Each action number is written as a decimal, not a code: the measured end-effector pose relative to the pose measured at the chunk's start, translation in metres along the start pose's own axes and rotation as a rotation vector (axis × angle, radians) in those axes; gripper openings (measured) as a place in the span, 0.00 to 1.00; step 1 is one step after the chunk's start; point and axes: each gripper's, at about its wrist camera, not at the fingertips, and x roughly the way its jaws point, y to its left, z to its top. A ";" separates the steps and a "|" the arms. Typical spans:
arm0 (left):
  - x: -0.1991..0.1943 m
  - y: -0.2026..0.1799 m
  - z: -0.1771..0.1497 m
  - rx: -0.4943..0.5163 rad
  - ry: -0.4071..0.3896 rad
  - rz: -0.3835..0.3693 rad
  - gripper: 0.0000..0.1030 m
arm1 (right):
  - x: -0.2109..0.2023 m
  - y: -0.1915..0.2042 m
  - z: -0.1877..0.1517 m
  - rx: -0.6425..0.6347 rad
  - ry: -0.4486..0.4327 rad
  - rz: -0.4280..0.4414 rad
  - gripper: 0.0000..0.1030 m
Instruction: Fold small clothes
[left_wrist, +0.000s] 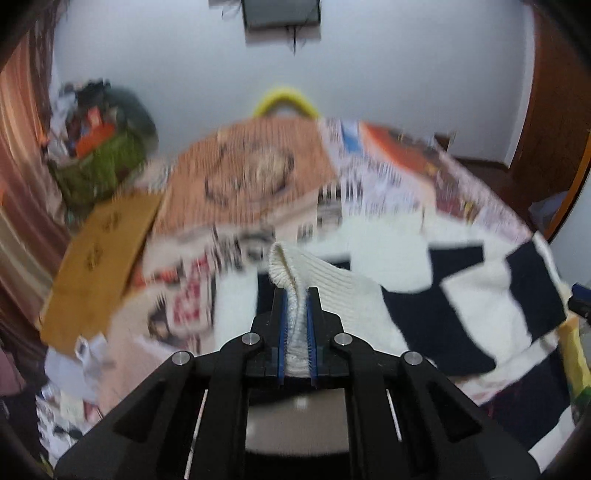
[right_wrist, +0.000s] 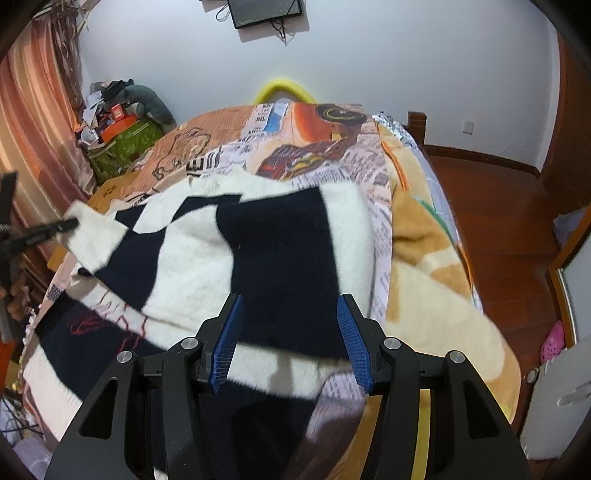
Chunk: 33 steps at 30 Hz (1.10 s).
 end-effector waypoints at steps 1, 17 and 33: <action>-0.005 0.002 0.008 0.006 -0.028 0.015 0.09 | 0.001 0.001 0.004 -0.005 -0.007 -0.001 0.47; 0.092 0.076 -0.039 -0.188 0.263 -0.047 0.11 | 0.072 0.014 0.034 -0.041 0.057 0.017 0.47; 0.088 0.091 -0.050 -0.150 0.270 -0.002 0.59 | 0.054 0.007 0.029 -0.062 0.036 -0.007 0.58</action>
